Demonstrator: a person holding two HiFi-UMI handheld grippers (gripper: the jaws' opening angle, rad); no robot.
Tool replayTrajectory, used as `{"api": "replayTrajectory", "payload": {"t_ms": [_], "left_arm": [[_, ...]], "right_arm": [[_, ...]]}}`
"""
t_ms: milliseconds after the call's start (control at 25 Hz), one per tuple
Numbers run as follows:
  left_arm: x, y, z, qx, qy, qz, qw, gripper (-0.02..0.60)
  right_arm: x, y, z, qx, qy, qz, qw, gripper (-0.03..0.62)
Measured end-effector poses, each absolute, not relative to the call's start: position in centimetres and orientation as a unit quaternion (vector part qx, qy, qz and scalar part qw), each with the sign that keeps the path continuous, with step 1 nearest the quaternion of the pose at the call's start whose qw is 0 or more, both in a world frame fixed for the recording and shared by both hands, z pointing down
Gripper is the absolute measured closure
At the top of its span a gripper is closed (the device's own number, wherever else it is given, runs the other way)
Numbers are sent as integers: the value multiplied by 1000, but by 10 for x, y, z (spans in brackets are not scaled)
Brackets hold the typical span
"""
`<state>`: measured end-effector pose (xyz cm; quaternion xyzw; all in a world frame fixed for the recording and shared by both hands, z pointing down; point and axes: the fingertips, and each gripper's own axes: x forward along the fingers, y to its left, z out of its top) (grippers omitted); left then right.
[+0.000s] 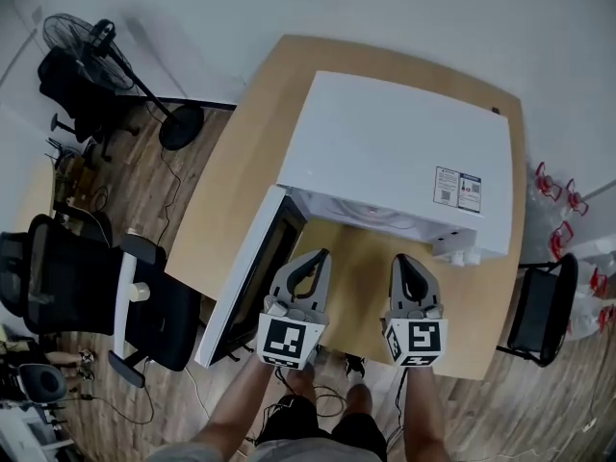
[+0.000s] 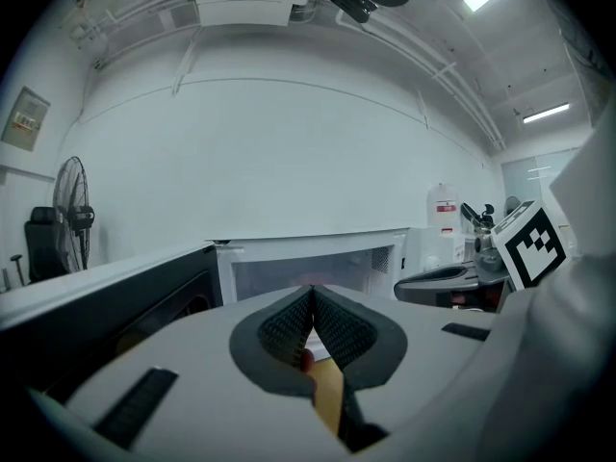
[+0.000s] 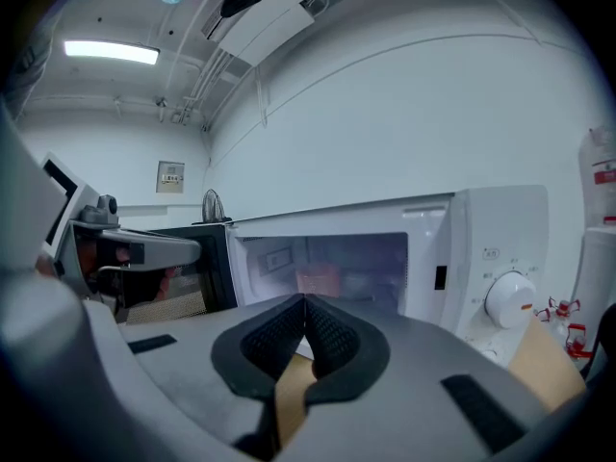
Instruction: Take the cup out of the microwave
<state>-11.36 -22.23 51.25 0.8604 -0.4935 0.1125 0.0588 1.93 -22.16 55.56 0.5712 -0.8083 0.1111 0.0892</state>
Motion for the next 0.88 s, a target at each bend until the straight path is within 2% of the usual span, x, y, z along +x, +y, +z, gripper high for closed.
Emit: {"api": "replayTrajectory", "payload": {"t_ms": [520,880], "left_arm": [[-114,-242,531,879,-458,115,66,560],[-112,-253,537,880,-454,115,74,560]], "right_arm": [[4,-248,574,593,-791,126,78,571],[0,-280,583,585,-796,137,74,359]]}}
